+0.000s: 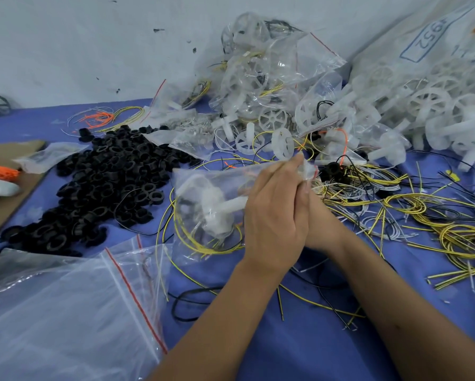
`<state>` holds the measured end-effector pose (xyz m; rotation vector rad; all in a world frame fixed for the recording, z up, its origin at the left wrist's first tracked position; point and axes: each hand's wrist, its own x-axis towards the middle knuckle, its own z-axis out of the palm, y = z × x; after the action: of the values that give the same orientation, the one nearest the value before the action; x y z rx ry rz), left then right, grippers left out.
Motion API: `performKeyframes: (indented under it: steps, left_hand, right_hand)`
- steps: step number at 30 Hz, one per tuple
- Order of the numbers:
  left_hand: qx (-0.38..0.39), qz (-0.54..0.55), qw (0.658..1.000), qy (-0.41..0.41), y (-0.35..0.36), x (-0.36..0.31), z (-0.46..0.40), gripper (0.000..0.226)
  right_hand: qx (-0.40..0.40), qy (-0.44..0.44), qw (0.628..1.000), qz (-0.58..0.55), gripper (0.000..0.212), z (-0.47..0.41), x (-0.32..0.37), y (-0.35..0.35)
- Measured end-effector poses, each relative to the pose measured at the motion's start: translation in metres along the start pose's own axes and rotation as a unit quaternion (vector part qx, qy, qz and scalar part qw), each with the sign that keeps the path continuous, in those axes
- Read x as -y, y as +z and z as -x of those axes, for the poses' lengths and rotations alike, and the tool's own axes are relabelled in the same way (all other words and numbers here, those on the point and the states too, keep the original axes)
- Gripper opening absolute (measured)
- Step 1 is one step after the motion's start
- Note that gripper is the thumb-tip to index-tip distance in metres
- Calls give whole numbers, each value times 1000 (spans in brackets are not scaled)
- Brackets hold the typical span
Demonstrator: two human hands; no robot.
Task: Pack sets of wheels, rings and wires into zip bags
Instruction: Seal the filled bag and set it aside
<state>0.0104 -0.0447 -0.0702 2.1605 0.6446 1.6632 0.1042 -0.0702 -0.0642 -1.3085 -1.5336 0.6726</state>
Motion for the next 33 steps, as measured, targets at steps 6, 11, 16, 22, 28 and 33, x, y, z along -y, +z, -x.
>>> performKeyframes:
  steps: [6,11,16,22,28,33]
  left_hand:
    - [0,-10,997,-78,-1,4,1,37]
    - [41,-40,985,-164,0,22,-2,19]
    - [77,-36,967,-239,-3,34,-7,19]
    - [24,-26,963,-267,-4,39,-9,22]
    - [45,-39,971,-230,-6,33,-8,23]
    - [3,-87,975,-205,-9,29,-7,19]
  right_hand:
    - [-30,-32,989,141,20,-6,1,-4]
    - [-288,16,946,146,11,-18,-9,-15]
    - [-253,59,912,317,17,-60,-16,-32]
    - [-6,100,847,522,40,-112,-41,-39]
    - [-106,100,858,492,21,-117,-41,-50]
    - [-316,30,909,269,16,-75,-16,-53]
